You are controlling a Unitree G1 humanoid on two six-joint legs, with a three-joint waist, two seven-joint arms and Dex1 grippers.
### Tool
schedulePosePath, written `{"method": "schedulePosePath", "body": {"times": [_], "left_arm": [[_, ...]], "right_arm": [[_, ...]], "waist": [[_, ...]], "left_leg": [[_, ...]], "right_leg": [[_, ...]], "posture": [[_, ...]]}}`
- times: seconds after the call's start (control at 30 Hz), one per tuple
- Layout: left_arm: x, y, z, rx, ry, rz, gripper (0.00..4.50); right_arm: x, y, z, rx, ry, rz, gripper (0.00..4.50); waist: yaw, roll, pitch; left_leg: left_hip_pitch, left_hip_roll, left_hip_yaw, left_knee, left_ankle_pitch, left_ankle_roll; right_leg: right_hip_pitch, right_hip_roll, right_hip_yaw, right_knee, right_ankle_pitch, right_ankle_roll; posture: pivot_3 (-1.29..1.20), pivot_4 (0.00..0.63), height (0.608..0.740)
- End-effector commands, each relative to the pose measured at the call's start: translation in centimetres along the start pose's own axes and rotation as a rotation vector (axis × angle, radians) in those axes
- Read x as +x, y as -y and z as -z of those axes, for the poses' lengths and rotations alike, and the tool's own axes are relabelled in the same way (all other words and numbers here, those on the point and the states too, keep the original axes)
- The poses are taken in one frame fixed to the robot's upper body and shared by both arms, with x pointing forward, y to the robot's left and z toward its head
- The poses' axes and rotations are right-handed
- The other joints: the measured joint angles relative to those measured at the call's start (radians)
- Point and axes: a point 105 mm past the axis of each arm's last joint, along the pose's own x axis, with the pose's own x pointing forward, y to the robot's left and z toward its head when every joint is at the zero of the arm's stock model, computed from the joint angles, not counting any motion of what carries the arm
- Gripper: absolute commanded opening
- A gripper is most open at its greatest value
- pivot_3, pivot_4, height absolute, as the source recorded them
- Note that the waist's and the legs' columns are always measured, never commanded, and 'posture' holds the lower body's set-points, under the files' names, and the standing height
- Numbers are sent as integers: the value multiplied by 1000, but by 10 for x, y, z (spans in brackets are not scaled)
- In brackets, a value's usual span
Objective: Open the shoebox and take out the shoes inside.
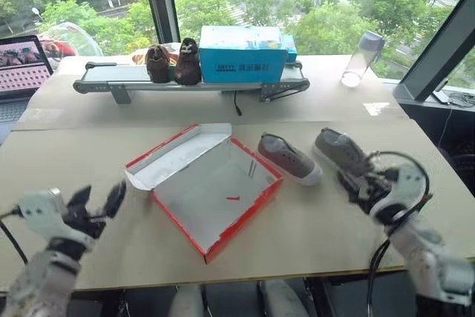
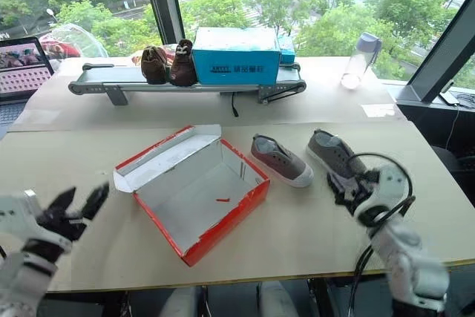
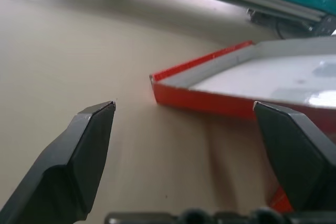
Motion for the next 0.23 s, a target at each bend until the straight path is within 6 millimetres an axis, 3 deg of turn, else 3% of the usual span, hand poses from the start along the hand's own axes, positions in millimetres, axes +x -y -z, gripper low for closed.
{"method": "schedulePosePath", "body": {"times": [0.03,0.23], "left_arm": [[-5,-5,3,140,72,-77,4500],[-6,-4,9,236,118,-121,4500]], "right_arm": [[-6,-14,-4,-121,73,10,4446],[-6,-26,6,-195,80,2,4446]], "waist": [[-1,0,-1],[-2,0,-1]], "left_leg": [[1,0,0,0,-1,-1],[0,1,0,0,-3,-5]], "right_leg": [[0,0,0,-1,0,0],[-4,-1,0,-5,0,-1]], "posture": [[0,150,740],[0,150,740]]}}
